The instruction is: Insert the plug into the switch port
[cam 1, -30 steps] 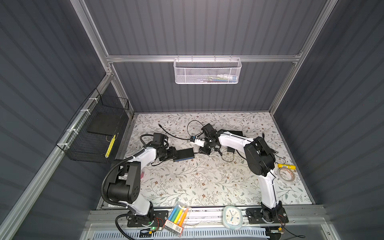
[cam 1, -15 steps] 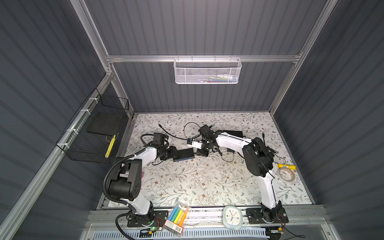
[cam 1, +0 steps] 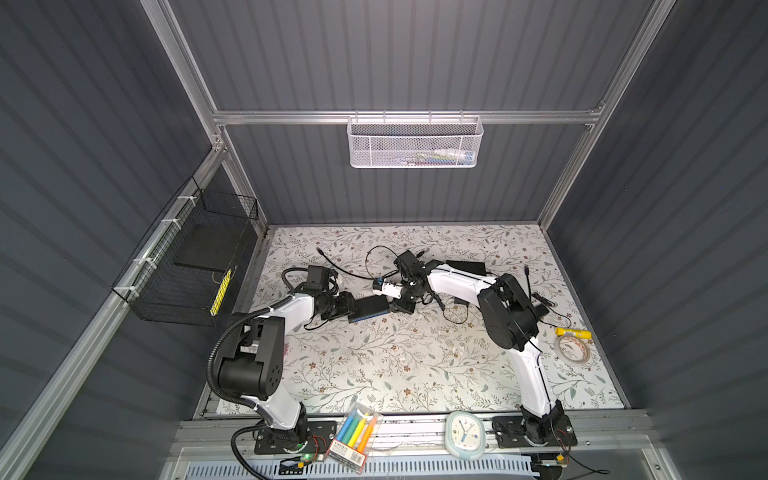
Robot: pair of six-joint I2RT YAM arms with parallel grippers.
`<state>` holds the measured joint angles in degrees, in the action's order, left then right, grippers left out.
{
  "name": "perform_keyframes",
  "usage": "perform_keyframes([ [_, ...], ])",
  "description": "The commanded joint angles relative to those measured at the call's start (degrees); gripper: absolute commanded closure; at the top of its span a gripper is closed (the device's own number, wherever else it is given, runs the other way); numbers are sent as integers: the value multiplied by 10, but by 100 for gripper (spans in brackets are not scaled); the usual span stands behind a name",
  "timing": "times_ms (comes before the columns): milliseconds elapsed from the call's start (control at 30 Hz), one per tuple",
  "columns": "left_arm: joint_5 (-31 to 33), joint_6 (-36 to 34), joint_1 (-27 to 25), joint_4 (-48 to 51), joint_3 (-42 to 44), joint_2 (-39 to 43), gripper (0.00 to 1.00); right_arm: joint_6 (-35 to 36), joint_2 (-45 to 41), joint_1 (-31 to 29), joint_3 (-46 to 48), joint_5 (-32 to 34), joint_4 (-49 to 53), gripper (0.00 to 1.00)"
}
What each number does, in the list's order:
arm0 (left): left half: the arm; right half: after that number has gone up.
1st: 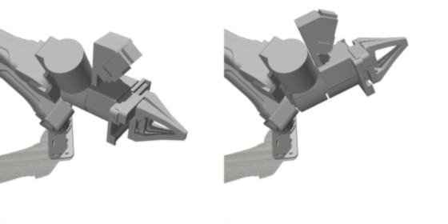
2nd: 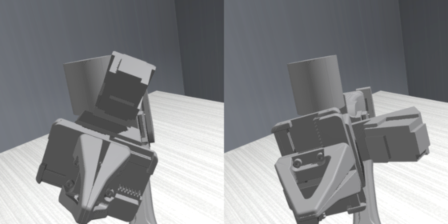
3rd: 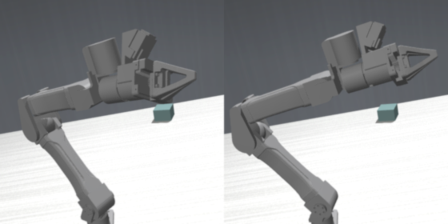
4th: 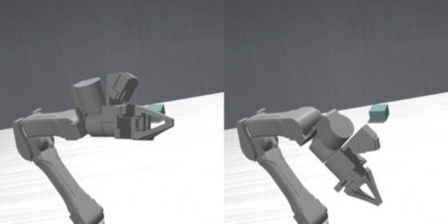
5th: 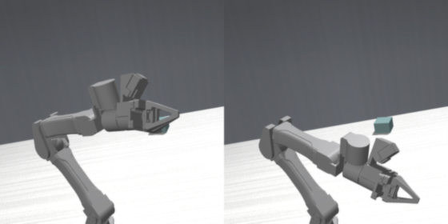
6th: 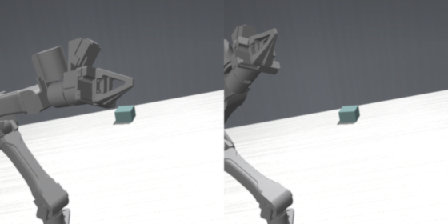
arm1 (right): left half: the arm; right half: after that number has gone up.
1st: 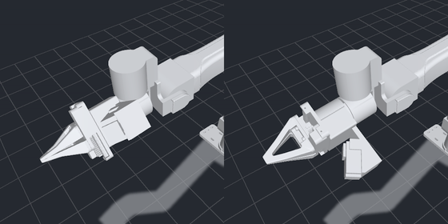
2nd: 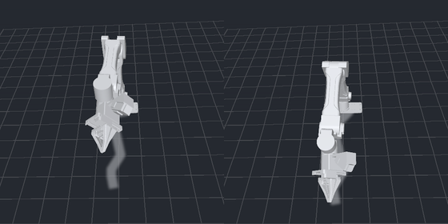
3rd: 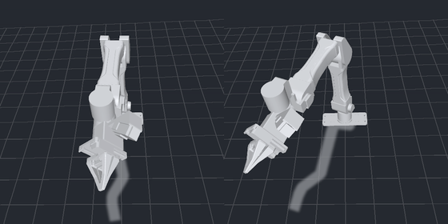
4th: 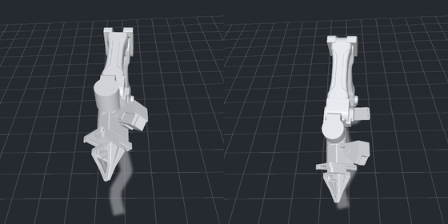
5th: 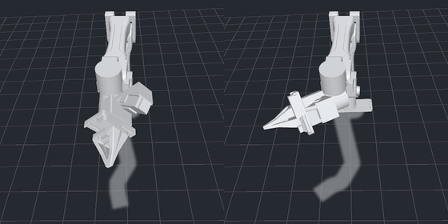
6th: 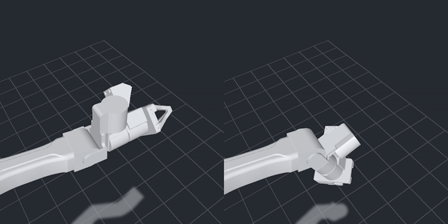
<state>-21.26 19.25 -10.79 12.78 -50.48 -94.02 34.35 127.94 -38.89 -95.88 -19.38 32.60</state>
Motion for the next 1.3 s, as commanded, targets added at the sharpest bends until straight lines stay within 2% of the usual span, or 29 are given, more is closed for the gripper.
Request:
perform_keyframes([
  [0,-13,-5,-2,-1,-7,-5,45,4,-44,4,13,-43,14,75],
  [100,-16,-6,-2,-5,-5,-9,46,1,-70,18,29,-63,-1,74],
  [167,-22,-5,-2,-10,-3,-11,46,1,-71,26,27,-52,-9,74],
  [300,-33,-7,-2,-18,-1,-10,46,31,-18,32,-27,-20,26,74],
  [433,-34,-16,-2,-9,-2,-6,46,70,30,36,-87,-15,87,73],
  [800,-39,-19,-2,-12,-6,-16,46,94,35,39,-84,-33,102,71],
  [1267,-36,-19,-2,-21,-8,-17,46,78,52,33,-82,-35,86,83],
])
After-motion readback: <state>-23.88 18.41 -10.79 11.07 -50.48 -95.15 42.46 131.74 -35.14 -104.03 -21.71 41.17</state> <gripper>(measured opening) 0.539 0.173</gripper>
